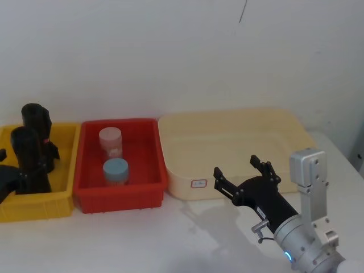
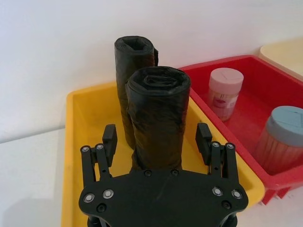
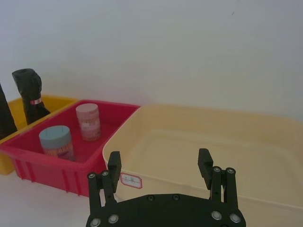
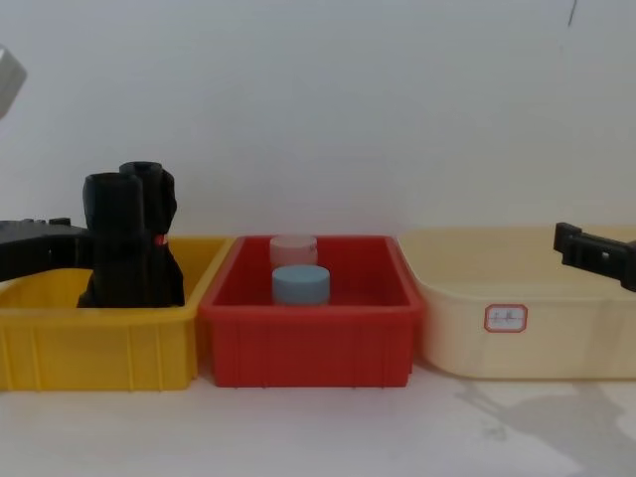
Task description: Pick up the garbage bag with the one hand and transfer it to the other hand.
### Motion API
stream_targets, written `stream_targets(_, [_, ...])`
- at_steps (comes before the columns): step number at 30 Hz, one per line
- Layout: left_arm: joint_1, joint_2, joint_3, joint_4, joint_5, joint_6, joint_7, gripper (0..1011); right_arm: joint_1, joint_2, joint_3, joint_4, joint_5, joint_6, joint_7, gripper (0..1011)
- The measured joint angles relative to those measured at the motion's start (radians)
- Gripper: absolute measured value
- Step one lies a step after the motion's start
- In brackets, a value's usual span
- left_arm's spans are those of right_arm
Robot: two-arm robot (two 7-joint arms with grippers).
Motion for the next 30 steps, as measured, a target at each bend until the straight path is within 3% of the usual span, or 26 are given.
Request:
stream_targets(13, [-0.059, -0.024, 0.018, 0.077, 0.028, -0.006, -0.007, 992, 0.0, 0.0, 0.0, 0.0, 0.0, 0.0, 0.0, 1004])
stream_targets(30, [-0.083, -0.035, 0.025, 0.11, 0.04, -0.009, -0.009, 565, 0.0, 0.0, 0.0, 0.0, 0.0, 0.0, 0.0, 1004])
